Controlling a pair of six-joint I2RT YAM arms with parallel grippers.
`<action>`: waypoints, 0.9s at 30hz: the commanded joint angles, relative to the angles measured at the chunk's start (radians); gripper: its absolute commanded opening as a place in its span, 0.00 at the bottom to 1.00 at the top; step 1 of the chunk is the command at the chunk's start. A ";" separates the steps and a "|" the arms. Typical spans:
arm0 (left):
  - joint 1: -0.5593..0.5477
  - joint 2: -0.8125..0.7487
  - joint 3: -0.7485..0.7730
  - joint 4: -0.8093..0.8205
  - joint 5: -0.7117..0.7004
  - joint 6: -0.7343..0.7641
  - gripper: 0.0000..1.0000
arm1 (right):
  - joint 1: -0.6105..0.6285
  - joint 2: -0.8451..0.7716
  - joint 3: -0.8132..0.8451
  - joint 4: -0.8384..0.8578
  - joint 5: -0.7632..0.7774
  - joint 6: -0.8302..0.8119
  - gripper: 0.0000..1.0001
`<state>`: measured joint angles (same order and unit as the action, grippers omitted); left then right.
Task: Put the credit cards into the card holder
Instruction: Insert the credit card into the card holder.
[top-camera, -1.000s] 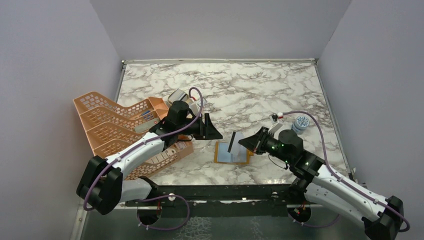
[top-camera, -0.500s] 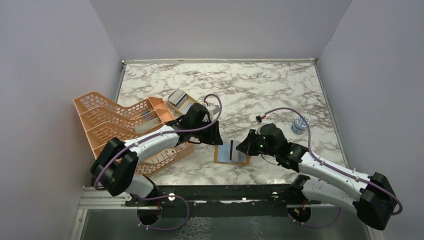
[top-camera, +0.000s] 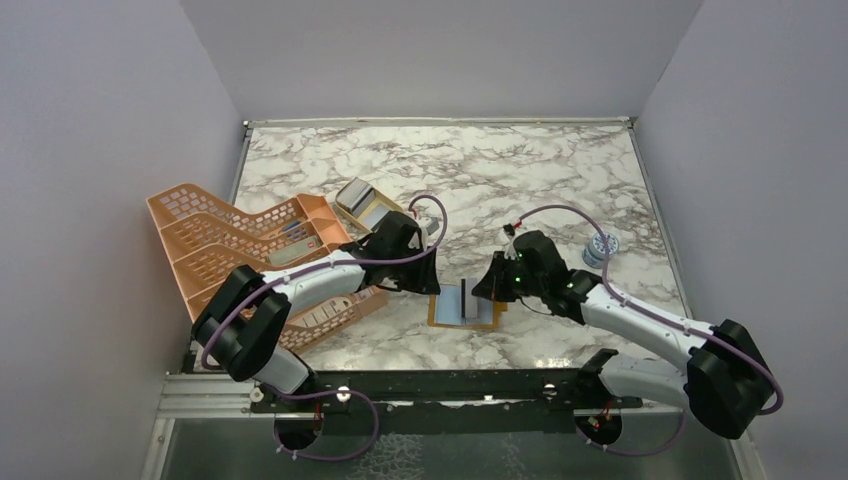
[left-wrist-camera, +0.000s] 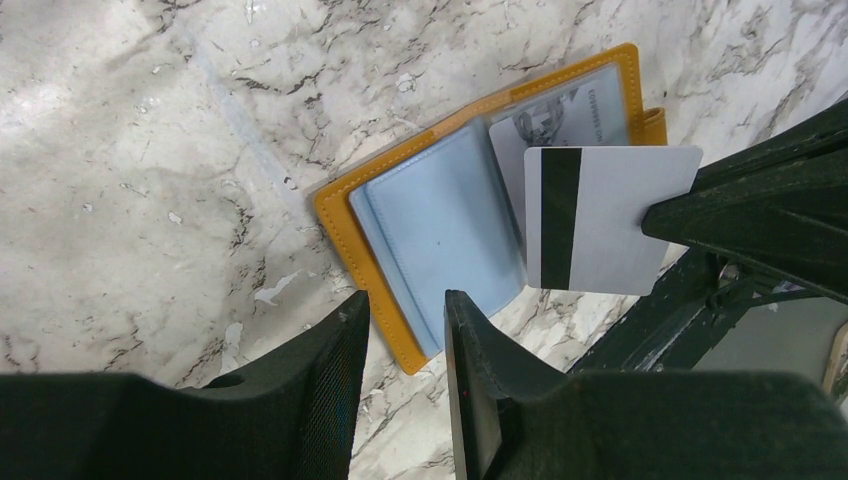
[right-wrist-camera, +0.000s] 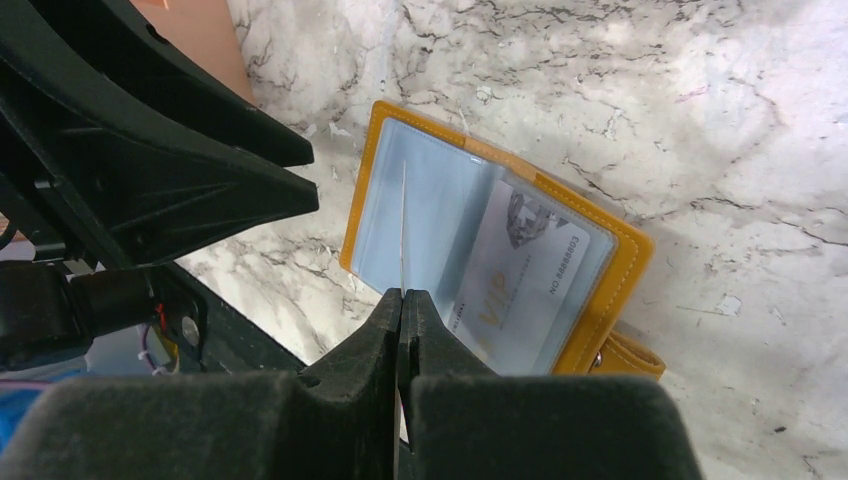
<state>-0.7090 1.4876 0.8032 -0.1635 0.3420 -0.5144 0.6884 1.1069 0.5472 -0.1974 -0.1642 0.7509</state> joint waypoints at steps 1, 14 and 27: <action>-0.007 0.018 -0.022 0.040 -0.011 0.012 0.35 | -0.042 0.050 0.026 0.030 -0.133 -0.040 0.01; -0.015 0.051 -0.056 0.086 -0.013 -0.002 0.26 | -0.188 0.078 -0.026 0.050 -0.266 -0.051 0.01; -0.033 0.109 -0.052 0.109 0.001 -0.005 0.21 | -0.272 0.184 -0.034 0.060 -0.424 -0.101 0.01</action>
<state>-0.7311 1.5829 0.7547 -0.0776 0.3428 -0.5213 0.4297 1.2724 0.5240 -0.1574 -0.5228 0.6716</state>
